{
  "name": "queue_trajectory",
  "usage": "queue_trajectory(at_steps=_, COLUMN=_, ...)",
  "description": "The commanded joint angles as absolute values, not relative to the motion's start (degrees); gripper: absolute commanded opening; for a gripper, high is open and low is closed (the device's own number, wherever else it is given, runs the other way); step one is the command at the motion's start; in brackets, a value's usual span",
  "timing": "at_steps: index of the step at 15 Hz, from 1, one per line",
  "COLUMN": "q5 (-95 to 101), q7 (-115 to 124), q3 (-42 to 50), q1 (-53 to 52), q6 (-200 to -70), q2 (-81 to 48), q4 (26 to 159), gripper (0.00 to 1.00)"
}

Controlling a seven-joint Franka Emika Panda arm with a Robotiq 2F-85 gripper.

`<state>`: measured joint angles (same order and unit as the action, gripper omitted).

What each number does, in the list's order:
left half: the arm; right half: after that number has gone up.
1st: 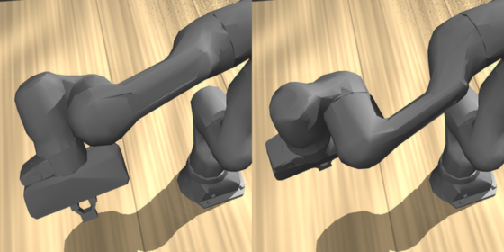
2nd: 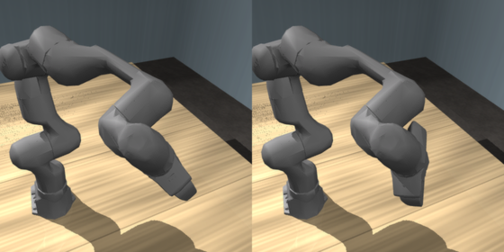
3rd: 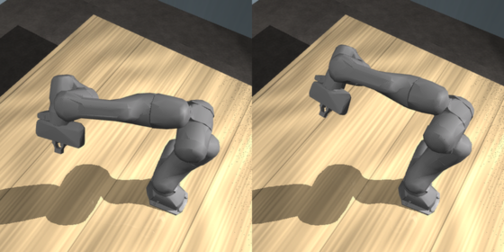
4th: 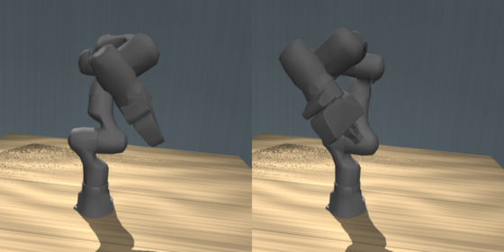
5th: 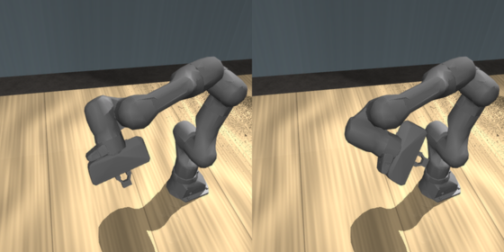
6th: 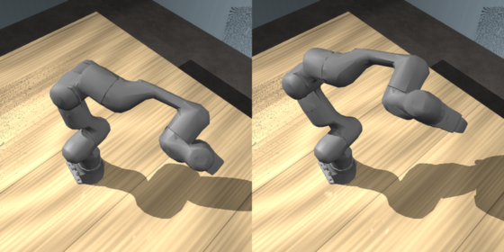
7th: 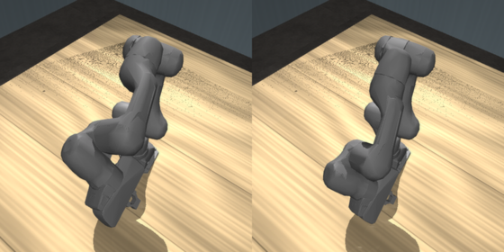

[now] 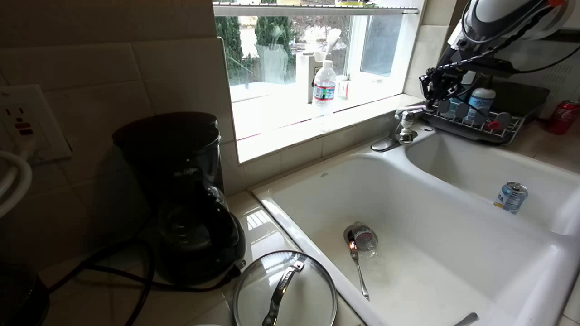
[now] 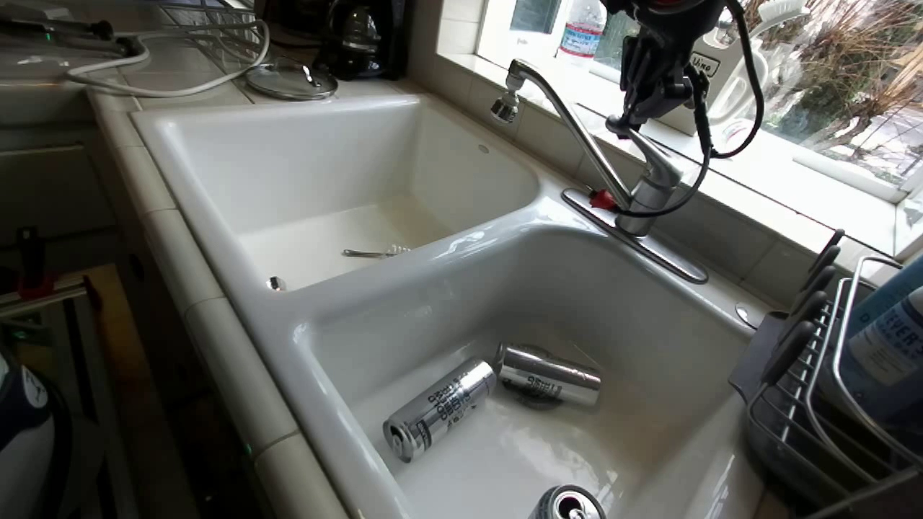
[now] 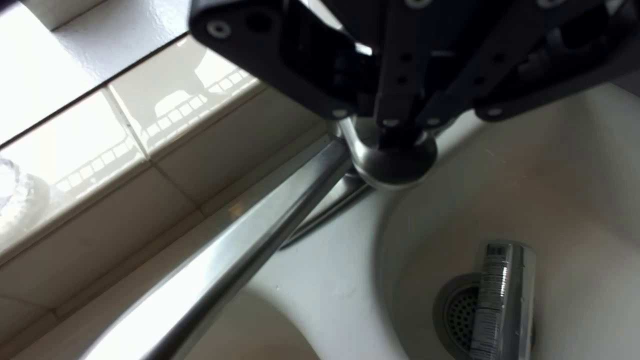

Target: Turn the faucet handle to the right

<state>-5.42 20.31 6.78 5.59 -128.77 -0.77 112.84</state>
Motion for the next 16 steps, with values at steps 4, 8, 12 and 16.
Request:
queue_trajectory(at_steps=4, q5=9.4, q7=23.6, q3=7.7, q1=6.3, q6=-121.9, q2=-0.6, q4=111.1, gripper=0.00)
queue_trajectory(at_steps=8, q5=15.1, q7=21.7, q3=7.9, q1=6.5, q6=-123.3, q2=-0.5, q4=112.1, gripper=0.00)
queue_trajectory(at_steps=12, q5=19.7, q7=20.6, q3=9.2, q1=7.8, q6=-125.3, q2=-0.1, q4=113.0, gripper=0.00)
queue_trajectory(at_steps=16, q5=24.6, q7=21.8, q3=11.0, q1=9.3, q6=-128.6, q2=0.2, q4=112.5, gripper=0.00)
